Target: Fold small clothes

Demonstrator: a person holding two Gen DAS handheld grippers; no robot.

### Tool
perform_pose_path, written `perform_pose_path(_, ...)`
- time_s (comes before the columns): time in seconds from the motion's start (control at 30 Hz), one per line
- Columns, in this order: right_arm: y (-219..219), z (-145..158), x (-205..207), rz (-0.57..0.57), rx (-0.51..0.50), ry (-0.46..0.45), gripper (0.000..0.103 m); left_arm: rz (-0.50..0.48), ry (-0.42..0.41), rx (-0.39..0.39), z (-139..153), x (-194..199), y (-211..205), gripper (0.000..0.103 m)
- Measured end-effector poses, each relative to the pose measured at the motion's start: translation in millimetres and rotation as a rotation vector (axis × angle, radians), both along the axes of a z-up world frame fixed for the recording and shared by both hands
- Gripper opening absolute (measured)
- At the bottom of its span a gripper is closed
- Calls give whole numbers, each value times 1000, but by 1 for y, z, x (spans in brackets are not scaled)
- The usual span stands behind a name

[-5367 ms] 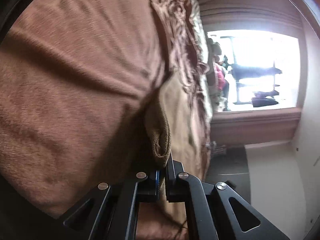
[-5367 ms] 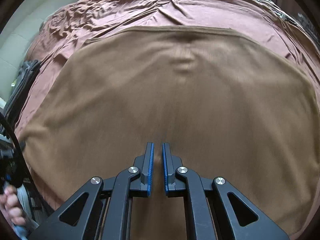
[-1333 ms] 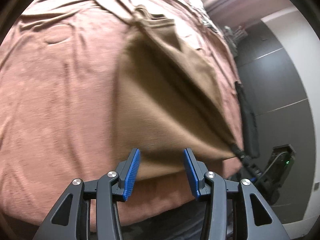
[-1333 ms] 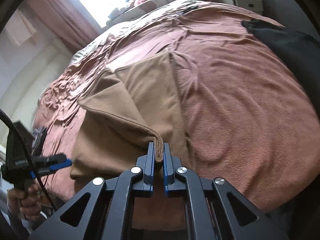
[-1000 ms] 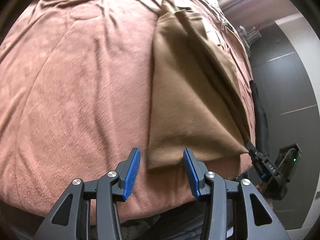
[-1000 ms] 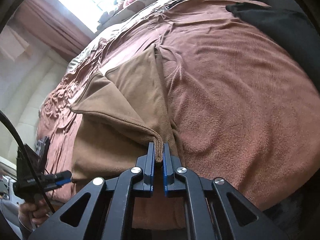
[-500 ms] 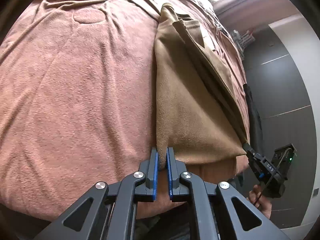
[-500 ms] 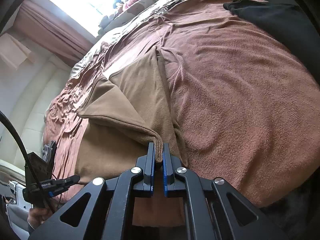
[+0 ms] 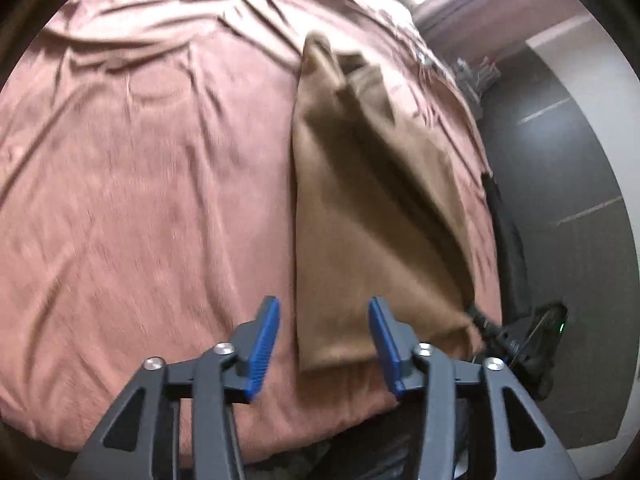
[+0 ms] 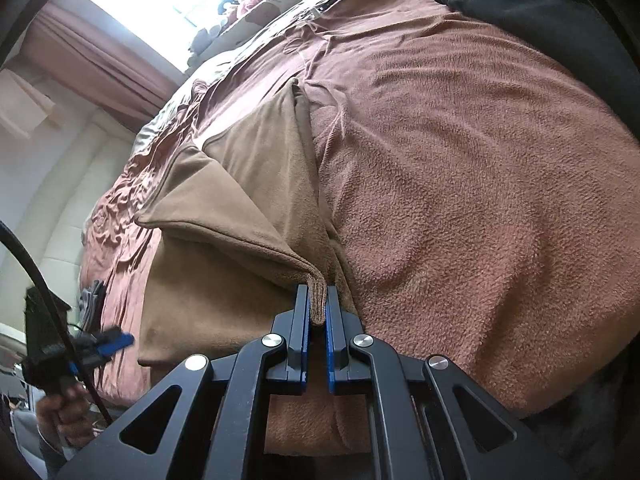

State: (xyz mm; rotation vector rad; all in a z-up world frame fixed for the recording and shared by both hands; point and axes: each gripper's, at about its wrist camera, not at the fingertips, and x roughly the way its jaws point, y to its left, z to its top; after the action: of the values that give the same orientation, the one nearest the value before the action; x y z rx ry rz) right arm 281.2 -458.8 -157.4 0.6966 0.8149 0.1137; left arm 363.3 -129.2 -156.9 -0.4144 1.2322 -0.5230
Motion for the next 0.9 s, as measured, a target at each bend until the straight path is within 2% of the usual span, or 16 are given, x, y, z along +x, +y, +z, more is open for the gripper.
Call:
perform_pose_path(0.07, 0, 0, -1, 3, -3, -7, 3, 16, -19, -1, 7, 12, -4, 54)
perform_pose_path(0.1, 1, -1, -2, 5, -3, -8, 3, 17, -15, -16, 9, 20, -7, 57)
perform_pose_path(0.23, 0, -3, -2, 16, 2, -14, 3, -9, 10, -94, 10, 42, -31, 59)
perform_pose_path(0.4, 0, -4, -2, 34, -6, -19, 3, -22, 20, -133, 5, 66, -59, 70)
perform_pose_path(0.57, 7, 1, 0, 69, -72, -17, 2, -35, 54, -113, -10, 85, -84, 70)
perform_pose_path(0.7, 3, -2, 1, 81, -54, -21, 2, -22, 76, -75, -23, 96, -98, 70)
perform_pose_path(0.9, 3, -2, 1, 91, -51, -21, 3, -12, 40, -80, -25, 112, -110, 70)
